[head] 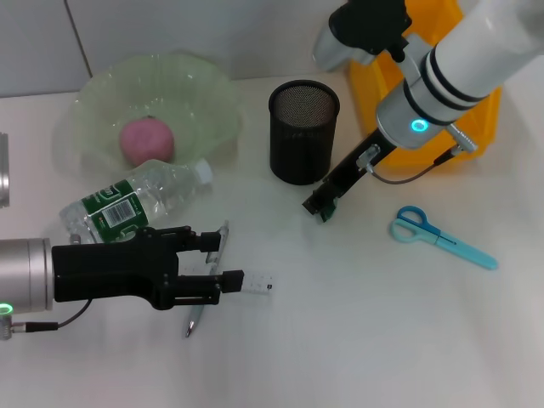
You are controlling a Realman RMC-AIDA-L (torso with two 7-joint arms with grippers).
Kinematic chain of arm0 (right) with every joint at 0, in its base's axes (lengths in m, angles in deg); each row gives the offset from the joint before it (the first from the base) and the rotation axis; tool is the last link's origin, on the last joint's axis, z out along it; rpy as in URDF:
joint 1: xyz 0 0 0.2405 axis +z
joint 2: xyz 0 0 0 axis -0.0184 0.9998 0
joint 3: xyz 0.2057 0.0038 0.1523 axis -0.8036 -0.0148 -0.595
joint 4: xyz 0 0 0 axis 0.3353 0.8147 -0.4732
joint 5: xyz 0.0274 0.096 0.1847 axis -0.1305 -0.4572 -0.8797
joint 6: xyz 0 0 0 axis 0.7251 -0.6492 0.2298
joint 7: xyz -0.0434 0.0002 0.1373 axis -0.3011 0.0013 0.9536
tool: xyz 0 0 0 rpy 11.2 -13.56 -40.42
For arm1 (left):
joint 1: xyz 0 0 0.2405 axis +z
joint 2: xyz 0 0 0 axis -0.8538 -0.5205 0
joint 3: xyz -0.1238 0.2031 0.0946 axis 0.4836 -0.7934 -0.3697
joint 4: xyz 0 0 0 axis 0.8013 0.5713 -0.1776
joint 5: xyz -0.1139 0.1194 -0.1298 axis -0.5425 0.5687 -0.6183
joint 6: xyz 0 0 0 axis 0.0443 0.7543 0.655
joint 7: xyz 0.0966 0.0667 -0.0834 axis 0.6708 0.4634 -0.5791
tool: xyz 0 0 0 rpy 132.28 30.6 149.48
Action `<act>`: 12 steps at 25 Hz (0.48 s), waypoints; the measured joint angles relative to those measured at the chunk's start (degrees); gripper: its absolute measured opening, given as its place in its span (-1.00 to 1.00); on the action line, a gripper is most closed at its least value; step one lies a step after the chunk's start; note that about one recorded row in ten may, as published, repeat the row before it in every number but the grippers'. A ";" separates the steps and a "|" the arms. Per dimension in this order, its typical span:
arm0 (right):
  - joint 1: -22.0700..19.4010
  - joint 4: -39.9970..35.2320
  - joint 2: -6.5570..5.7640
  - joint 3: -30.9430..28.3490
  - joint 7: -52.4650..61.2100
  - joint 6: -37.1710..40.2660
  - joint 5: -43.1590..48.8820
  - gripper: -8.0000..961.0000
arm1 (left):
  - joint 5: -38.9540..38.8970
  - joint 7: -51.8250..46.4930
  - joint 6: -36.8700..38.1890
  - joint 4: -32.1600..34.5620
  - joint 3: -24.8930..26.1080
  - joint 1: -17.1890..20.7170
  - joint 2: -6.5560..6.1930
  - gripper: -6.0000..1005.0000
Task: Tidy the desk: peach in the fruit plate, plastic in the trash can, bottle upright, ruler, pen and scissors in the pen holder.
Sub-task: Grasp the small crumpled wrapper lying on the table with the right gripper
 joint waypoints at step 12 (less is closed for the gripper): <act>-0.23 1.05 0.12 3.99 -0.84 -2.82 -0.05 0.63 | 0.01 -0.25 -0.05 0.02 -0.01 -0.25 0.02 0.56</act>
